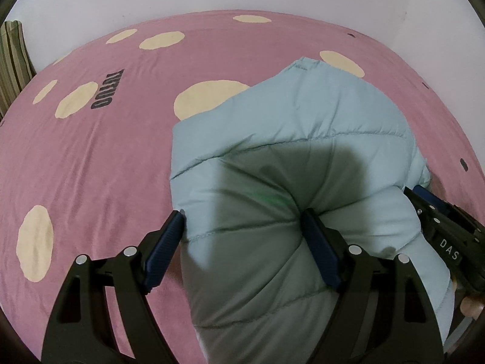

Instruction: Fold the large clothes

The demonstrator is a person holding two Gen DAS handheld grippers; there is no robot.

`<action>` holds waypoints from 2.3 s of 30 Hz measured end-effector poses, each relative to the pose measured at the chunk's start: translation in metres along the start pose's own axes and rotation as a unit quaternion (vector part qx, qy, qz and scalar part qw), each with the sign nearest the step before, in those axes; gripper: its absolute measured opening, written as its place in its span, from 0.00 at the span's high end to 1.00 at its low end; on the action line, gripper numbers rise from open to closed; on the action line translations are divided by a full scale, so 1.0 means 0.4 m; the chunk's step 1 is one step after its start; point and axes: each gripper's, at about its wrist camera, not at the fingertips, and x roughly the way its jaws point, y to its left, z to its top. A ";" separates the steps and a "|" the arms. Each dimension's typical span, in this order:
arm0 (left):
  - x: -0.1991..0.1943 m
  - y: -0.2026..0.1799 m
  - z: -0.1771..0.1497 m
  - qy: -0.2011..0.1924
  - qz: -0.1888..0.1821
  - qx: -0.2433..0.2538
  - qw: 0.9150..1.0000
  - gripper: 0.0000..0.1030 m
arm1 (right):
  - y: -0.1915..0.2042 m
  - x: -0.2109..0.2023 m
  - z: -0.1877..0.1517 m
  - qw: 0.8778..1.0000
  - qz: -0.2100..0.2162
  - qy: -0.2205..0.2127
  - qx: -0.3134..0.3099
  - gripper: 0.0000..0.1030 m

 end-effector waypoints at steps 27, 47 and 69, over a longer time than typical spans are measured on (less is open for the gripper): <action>-0.020 -0.003 -0.015 -0.029 0.007 0.003 1.000 0.21 | 0.003 -0.025 -0.007 1.000 -0.008 -0.018 -0.009 0.64; -0.129 0.012 -0.074 -0.073 0.020 -0.014 0.997 0.16 | -0.012 -0.140 -0.044 0.999 -0.020 -0.032 0.007 0.36; -0.312 -0.003 -0.217 -0.104 0.051 -0.013 0.993 0.13 | 0.011 -0.357 -0.164 0.997 -0.023 -0.074 -0.005 0.30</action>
